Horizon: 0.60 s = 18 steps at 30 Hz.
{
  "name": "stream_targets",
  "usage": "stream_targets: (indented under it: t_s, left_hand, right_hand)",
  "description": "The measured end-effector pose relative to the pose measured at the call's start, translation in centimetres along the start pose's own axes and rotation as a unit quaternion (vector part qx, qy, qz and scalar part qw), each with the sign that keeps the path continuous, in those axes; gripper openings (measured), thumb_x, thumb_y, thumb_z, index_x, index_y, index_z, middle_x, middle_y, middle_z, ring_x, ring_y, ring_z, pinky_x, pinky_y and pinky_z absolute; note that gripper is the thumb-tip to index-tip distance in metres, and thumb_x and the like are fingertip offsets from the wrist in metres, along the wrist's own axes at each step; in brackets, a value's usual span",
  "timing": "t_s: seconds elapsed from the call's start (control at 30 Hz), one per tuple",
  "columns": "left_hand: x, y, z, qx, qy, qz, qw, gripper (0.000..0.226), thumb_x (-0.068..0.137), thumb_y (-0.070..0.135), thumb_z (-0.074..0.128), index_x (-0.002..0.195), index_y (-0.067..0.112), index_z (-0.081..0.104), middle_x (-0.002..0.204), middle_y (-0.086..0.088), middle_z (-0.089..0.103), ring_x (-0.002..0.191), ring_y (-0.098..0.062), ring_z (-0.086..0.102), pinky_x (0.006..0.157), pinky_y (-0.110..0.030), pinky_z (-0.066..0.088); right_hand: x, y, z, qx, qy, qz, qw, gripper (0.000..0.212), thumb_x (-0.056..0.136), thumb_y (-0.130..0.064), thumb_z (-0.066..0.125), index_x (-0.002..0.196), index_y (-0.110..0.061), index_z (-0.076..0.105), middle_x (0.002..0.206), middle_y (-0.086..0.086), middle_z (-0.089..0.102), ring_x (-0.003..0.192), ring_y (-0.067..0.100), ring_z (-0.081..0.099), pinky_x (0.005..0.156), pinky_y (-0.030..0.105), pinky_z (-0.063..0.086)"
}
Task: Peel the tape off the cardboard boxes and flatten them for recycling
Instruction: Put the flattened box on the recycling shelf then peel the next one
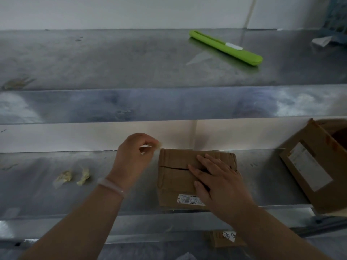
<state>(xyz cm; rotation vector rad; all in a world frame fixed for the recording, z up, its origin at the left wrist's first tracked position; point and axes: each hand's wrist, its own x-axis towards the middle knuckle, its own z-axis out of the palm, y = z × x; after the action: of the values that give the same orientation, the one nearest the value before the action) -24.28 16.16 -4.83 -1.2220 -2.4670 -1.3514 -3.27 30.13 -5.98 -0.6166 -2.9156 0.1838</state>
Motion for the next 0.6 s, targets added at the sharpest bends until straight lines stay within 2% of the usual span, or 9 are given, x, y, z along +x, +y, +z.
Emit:
stream_targets:
  t_s: [0.07,0.17,0.23,0.3,0.37,0.47,0.53,0.6]
  left_hand:
    - [-0.4,0.6,0.6,0.014,-0.060,0.038,0.997,0.012,0.084,0.016,0.068,0.091,0.024,0.074,0.093,0.017,0.066,0.092,0.004,0.059,0.079,-0.004,0.043]
    - [-0.3,0.7,0.8,-0.015,-0.080,-0.005,0.997,0.013,0.088,0.021,0.064,0.091,0.026,0.075,0.092,0.019,0.069,0.091,0.009,0.060,0.077,-0.001,0.041]
    - [0.1,0.4,0.8,-0.037,-0.080,-0.039,0.995,0.017,0.085,0.019,0.069,0.099,0.029,0.072,0.094,0.018,0.066,0.089,0.007,0.061,0.078,-0.007,0.046]
    - [0.3,0.0,0.9,-0.033,-0.099,-0.062,0.993,0.035,0.082,0.022,0.073,0.115,0.029,0.064,0.106,0.014,0.059,0.089,0.001,0.061,0.079,-0.014,0.050]
    - [0.6,-0.6,1.1,-0.020,-0.137,-0.083,0.987,0.040,0.083,0.023,0.073,0.122,0.024,0.062,0.113,0.009,0.058,0.095,-0.005,0.061,0.082,-0.015,0.048]
    - [0.9,-1.3,1.6,-0.021,-0.161,-0.110,0.980,0.026,0.083,0.021,0.073,0.108,0.026,0.066,0.099,0.011,0.066,0.090,-0.002,0.062,0.076,-0.007,0.043]
    - [0.9,-1.5,2.1,-0.071,-0.132,-0.162,0.975,0.018,0.082,0.018,0.073,0.096,0.027,0.065,0.092,0.008,0.068,0.086,-0.005,0.064,0.076,-0.017,0.051]
    - [0.8,-1.5,2.7,-0.173,-0.097,-0.243,0.950,0.011,0.084,0.013,0.071,0.088,0.022,0.065,0.090,-0.001,0.070,0.083,-0.014,0.069,0.072,-0.025,0.057]
  right_hand:
    - [0.0,0.2,0.1,0.012,-0.008,-0.005,1.000,0.046,0.090,-0.050,0.034,0.127,-0.040,0.061,0.144,-0.007,0.050,0.134,0.016,0.046,0.106,0.033,0.025]
    - [0.0,0.2,0.2,0.003,0.010,-0.007,1.000,0.045,0.090,-0.048,0.037,0.126,-0.038,0.063,0.142,-0.005,0.052,0.132,0.017,0.048,0.106,0.034,0.026]
    - [0.0,0.1,0.2,0.006,0.017,-0.007,1.000,0.044,0.090,-0.047,0.039,0.124,-0.037,0.064,0.140,-0.004,0.055,0.130,0.017,0.051,0.105,0.034,0.028]
    - [0.0,0.2,0.2,0.012,0.016,-0.010,1.000,0.044,0.090,-0.048,0.039,0.125,-0.038,0.064,0.141,-0.005,0.054,0.131,0.017,0.050,0.106,0.033,0.028]
    - [0.0,0.3,0.3,0.014,0.014,-0.010,1.000,0.044,0.091,-0.048,0.038,0.126,-0.038,0.063,0.142,-0.005,0.053,0.132,0.017,0.048,0.107,0.034,0.026]
    - [0.0,0.3,0.5,0.015,0.010,-0.011,1.000,0.045,0.091,-0.050,0.036,0.127,-0.040,0.061,0.144,-0.007,0.050,0.134,0.017,0.046,0.107,0.035,0.027]
    - [0.0,0.4,0.6,0.022,0.006,-0.014,1.000,0.046,0.091,-0.051,0.035,0.129,-0.041,0.059,0.146,-0.008,0.048,0.136,0.017,0.044,0.107,0.036,0.027]
    - [0.0,0.5,0.6,0.029,0.001,-0.016,0.999,0.046,0.091,-0.052,0.034,0.130,-0.043,0.057,0.148,-0.010,0.045,0.138,0.016,0.041,0.109,0.038,0.029]
